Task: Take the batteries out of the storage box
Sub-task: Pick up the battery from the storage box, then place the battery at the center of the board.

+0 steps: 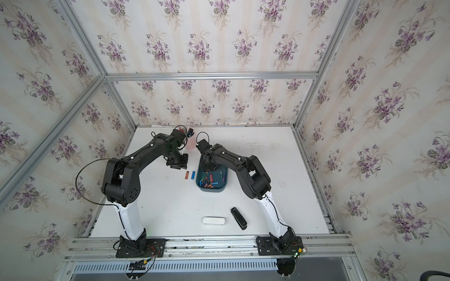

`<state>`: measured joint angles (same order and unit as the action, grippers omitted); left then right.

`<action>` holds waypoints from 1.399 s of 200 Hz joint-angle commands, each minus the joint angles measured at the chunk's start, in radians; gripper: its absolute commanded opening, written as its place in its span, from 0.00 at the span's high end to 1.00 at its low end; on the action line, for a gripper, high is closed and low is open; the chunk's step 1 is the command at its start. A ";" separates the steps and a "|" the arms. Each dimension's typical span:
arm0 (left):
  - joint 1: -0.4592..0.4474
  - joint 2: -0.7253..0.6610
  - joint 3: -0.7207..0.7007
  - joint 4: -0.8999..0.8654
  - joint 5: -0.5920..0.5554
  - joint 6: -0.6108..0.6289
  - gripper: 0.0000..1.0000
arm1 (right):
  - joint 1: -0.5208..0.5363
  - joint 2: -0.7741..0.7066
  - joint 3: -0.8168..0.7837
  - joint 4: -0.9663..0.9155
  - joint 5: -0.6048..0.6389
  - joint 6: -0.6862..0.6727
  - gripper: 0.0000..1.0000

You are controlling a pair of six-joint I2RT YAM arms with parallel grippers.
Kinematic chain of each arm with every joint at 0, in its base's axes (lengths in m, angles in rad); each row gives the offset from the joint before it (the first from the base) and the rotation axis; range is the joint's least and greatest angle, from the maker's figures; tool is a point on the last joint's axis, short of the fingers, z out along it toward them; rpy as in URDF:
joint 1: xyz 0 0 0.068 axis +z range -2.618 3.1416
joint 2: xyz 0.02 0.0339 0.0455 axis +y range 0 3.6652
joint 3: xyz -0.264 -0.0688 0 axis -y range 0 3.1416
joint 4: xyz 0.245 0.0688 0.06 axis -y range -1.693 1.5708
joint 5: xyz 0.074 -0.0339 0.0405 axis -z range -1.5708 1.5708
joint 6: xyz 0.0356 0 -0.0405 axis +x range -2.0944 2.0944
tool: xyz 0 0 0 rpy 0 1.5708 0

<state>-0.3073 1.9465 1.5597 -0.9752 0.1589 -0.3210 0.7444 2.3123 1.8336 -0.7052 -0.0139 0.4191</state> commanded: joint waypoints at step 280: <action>0.000 -0.040 0.016 -0.034 -0.011 -0.019 0.61 | -0.392 -0.471 -0.405 -0.045 -0.043 -0.159 0.85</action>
<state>-0.3073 1.9106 1.5650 -1.0061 0.1417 -0.3290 0.3985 1.8652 1.5066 -0.7898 -0.0494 0.3088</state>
